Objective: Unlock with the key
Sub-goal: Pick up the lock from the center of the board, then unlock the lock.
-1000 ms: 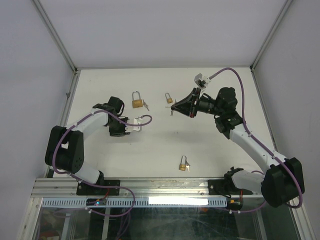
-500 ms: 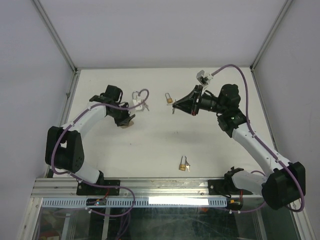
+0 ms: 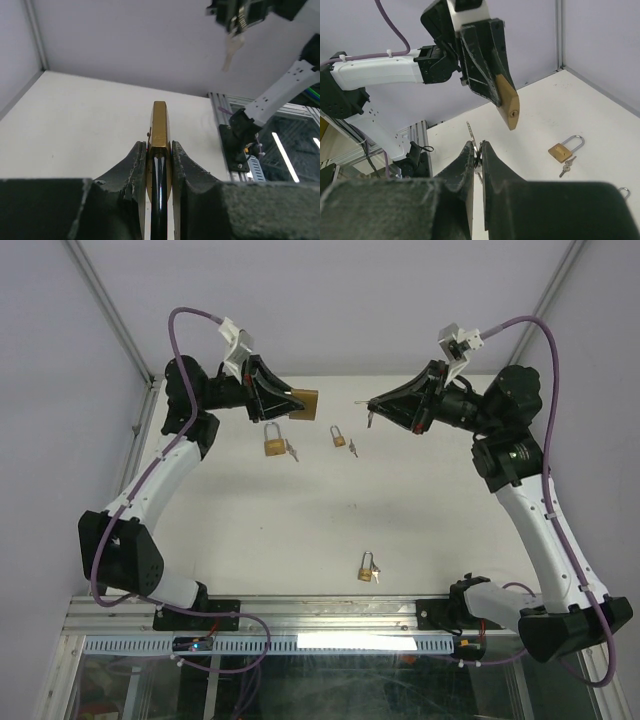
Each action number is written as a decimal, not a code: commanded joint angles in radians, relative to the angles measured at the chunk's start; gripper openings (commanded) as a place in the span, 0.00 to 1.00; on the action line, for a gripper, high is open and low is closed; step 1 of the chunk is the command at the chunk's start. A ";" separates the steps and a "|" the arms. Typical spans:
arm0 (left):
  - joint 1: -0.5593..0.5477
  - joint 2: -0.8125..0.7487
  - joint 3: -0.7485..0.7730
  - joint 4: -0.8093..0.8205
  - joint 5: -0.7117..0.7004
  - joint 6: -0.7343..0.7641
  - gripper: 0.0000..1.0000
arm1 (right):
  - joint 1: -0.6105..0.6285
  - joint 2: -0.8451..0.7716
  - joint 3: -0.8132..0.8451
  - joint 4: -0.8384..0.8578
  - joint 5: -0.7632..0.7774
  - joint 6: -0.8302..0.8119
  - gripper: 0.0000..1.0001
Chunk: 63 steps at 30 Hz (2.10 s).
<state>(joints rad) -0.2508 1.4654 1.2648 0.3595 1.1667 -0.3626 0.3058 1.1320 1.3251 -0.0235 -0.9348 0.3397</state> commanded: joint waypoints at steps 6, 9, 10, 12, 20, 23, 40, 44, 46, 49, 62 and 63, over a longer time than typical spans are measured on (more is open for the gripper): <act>-0.053 0.071 0.299 0.556 0.129 -0.347 0.00 | 0.033 0.002 0.089 -0.017 -0.015 0.040 0.00; -0.083 0.090 0.397 0.556 0.126 -0.369 0.00 | 0.070 0.020 0.160 -0.026 -0.011 0.016 0.00; -0.091 0.095 0.426 0.552 0.122 -0.380 0.00 | 0.080 0.017 0.177 -0.031 -0.001 0.000 0.00; -0.116 0.102 0.478 0.536 0.113 -0.394 0.00 | 0.102 -0.001 0.181 -0.021 0.022 -0.034 0.00; -0.196 0.114 0.519 0.464 0.076 -0.401 0.00 | 0.153 -0.052 0.154 0.052 0.094 -0.048 0.00; -0.207 0.114 0.521 0.460 0.064 -0.419 0.00 | 0.153 -0.064 0.155 0.051 0.136 -0.090 0.00; -0.241 0.095 0.492 0.468 0.015 -0.435 0.00 | 0.150 -0.135 0.033 0.115 0.261 -0.053 0.00; -0.243 0.097 0.496 0.461 0.020 -0.429 0.00 | 0.150 -0.128 0.040 0.115 0.261 -0.053 0.00; -0.244 0.099 0.499 0.464 0.020 -0.429 0.00 | 0.151 -0.127 0.038 0.115 0.261 -0.053 0.00; -0.248 0.099 0.502 0.460 0.021 -0.428 0.00 | 0.150 -0.124 0.036 0.116 0.261 -0.053 0.00; -0.251 0.102 0.501 0.457 0.012 -0.421 0.00 | 0.150 -0.103 0.034 0.105 0.261 -0.053 0.00; -0.250 0.102 0.501 0.456 0.012 -0.421 0.00 | 0.151 -0.101 0.035 0.104 0.261 -0.053 0.00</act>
<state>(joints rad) -0.4908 1.6005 1.7309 0.7780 1.2617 -0.7765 0.4561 1.0248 1.3510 0.0338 -0.6922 0.2821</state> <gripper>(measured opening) 0.193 0.076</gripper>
